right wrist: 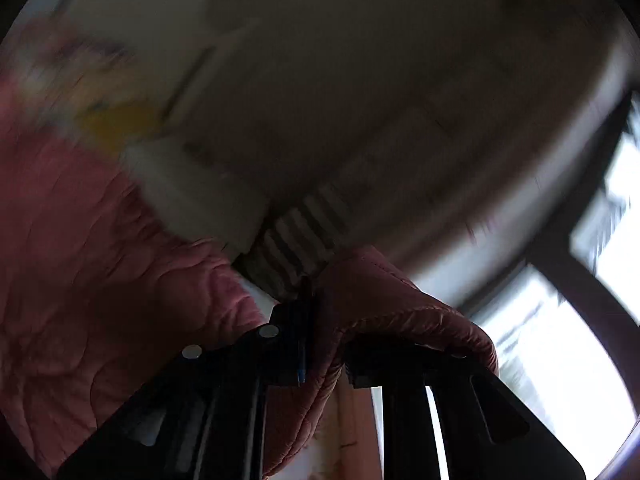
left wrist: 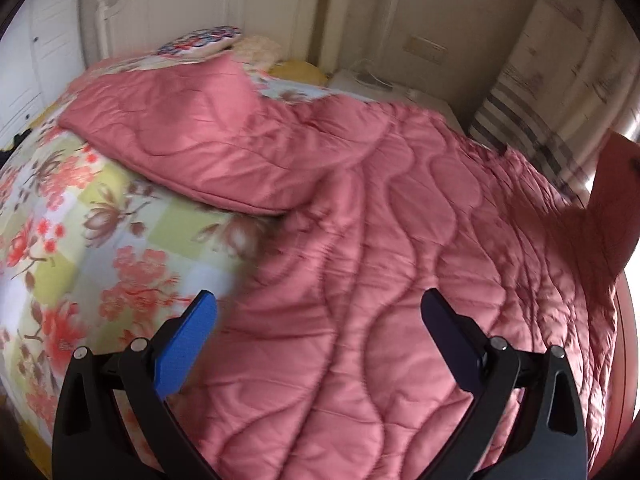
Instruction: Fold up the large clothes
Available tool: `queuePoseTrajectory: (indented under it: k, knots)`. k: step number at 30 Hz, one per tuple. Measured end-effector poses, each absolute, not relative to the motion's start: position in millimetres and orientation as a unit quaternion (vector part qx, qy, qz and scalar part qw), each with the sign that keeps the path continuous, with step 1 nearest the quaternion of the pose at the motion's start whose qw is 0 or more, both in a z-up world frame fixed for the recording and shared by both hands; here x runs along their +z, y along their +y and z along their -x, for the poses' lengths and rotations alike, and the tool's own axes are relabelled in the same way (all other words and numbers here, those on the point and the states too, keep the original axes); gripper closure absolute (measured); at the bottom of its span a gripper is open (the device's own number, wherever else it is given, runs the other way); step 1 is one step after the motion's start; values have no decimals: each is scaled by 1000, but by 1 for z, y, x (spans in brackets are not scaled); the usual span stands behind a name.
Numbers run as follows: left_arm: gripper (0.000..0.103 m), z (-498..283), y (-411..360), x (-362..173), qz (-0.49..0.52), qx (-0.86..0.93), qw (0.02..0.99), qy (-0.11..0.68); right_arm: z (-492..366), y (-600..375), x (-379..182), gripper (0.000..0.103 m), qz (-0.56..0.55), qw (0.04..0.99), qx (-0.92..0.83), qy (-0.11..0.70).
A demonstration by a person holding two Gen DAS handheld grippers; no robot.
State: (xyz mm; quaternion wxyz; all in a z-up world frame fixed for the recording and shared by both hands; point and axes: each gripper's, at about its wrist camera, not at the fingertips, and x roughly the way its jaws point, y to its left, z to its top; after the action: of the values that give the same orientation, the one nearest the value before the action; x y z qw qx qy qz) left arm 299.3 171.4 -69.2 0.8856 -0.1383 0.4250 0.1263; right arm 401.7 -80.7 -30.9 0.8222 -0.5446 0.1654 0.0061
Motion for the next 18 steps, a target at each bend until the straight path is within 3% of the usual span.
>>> queuePoseTrajectory:
  k: [2,6,14,18]
  knots:
    - [2,-297,182,-69,147,139,882,426,-380,-40,-108,88,680,712,51,169]
    - [2,-288,203,-65,158,158,880,418,-365,-42,-171,88,743,634,71,202]
    - [2,-290,212,-49,147,160,889,403,-410,-90,-161,87,698,668,-23,257]
    - [2,-289,222,-50,158,174,885,402,-429,-109,-106,81,503,778,87,367]
